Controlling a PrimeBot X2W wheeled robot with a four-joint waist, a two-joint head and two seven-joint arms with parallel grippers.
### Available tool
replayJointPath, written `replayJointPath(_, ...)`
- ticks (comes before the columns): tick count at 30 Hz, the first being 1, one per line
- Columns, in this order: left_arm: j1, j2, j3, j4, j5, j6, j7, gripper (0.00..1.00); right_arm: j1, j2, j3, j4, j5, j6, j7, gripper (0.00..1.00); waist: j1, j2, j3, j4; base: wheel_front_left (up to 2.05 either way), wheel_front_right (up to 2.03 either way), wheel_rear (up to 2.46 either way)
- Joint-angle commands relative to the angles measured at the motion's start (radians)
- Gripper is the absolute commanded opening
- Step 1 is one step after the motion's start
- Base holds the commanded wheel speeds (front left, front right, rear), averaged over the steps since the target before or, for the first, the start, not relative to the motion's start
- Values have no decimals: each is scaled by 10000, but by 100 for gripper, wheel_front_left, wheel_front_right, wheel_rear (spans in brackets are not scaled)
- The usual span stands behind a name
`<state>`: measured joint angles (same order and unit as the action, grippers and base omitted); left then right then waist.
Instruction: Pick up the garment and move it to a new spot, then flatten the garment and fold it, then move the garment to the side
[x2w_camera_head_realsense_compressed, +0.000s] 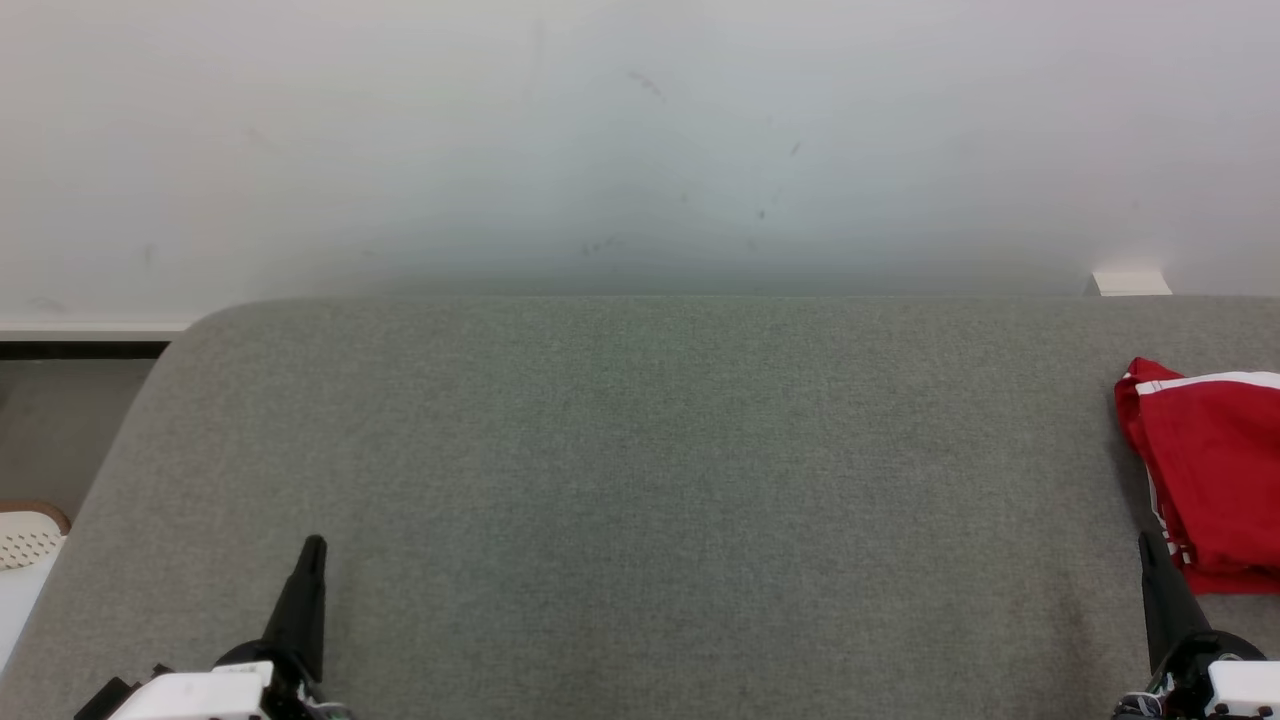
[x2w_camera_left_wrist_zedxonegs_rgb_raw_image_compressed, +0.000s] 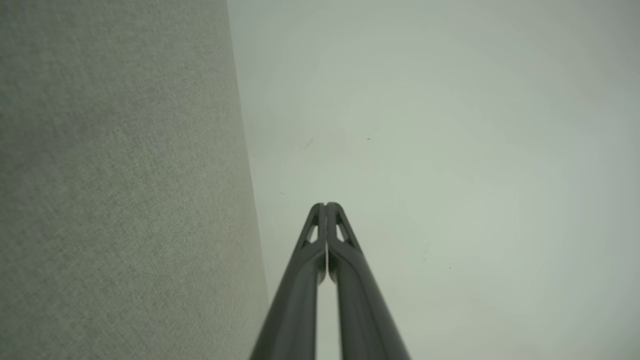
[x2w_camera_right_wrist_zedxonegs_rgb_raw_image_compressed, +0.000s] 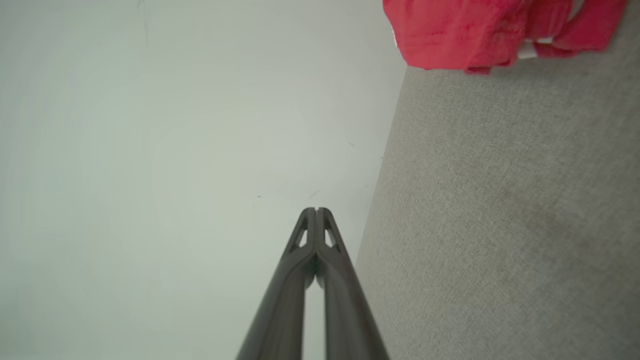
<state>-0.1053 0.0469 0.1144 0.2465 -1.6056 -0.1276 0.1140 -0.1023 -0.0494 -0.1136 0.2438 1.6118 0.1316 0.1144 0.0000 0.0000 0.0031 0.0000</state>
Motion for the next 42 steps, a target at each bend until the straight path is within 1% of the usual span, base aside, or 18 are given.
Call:
replayJointPath(1, -64, 63, 14, -30, -135, -58, 35, 0, -117, -10, -28, 21, 22, -17, 23, 0, 0, 0, 0, 0, 0, 0, 0)
replayJointPath(42, -64, 63, 13, -30, -136, -58, 33, 0, -118, -10, -27, 21, 22, -18, 21, 0, 0, 0, 0, 0, 0, 0, 0)
